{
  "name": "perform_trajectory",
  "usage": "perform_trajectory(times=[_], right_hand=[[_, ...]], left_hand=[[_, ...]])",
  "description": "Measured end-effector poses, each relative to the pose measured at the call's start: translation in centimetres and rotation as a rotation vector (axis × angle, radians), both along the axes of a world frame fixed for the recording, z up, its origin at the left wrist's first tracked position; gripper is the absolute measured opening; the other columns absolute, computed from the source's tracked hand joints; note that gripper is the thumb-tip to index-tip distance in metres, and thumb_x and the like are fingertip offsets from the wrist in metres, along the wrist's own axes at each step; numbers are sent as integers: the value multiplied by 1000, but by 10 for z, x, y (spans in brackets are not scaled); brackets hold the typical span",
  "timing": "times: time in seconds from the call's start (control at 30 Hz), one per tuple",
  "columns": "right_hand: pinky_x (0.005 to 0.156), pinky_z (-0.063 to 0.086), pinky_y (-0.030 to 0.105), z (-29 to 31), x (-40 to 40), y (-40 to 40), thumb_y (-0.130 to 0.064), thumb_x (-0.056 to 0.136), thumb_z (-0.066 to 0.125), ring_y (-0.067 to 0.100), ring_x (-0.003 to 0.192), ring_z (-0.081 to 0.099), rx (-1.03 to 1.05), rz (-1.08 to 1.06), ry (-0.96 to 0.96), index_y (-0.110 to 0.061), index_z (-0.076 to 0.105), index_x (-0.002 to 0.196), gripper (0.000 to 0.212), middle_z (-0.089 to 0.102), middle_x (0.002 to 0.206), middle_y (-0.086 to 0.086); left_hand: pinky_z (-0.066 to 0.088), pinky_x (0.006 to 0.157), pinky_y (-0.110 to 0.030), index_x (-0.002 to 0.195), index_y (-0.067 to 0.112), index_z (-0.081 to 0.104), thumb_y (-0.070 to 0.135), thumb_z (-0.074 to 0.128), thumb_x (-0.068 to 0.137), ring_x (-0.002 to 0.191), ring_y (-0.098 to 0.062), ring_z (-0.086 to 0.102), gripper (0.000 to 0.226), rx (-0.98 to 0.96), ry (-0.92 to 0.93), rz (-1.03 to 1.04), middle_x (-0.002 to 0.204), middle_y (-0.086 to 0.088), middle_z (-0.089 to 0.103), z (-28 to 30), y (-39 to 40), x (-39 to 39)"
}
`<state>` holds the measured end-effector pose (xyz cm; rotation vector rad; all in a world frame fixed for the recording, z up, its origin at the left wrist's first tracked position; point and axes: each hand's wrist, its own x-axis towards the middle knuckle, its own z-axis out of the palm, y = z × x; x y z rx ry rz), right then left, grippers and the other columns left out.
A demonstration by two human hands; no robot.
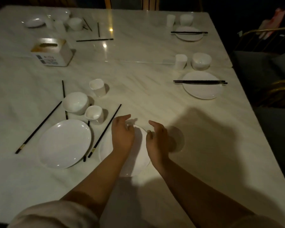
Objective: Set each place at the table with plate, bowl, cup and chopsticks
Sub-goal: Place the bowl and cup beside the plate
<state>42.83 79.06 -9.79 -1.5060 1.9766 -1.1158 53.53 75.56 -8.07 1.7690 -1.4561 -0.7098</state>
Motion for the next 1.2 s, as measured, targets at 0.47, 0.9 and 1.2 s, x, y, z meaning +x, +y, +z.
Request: perform_trajectory(times=[0.47,0.9,1.2], right_hand=[[90,42,15,-17,82,-95,-4,91,53,13,110,58,133,288,-213,-18,59,123,36,59,124,-2],[94,41,18,-4,24,-125,-15,75,78,8,117,50,110,489,-112,-18,39,141,76,52,136,-1],[90,53,38,-2,-58,-109,-12,68,82,19,104,64,156,290,-44,-20,52,121,62,65,115,-1]], left_hand=[[40,100,-34,127,13,46,39,80,66,116,-28,52,74,112,-117,268,123,-9,56,-38,-74,116],[45,91,-11,143,26,28,25,87,62,112,7,57,100,150,231,-476,126,9,60,2,-104,91],[45,82,-8,123,16,55,16,69,66,106,-17,62,59,193,224,-481,118,-3,62,-14,-95,6]])
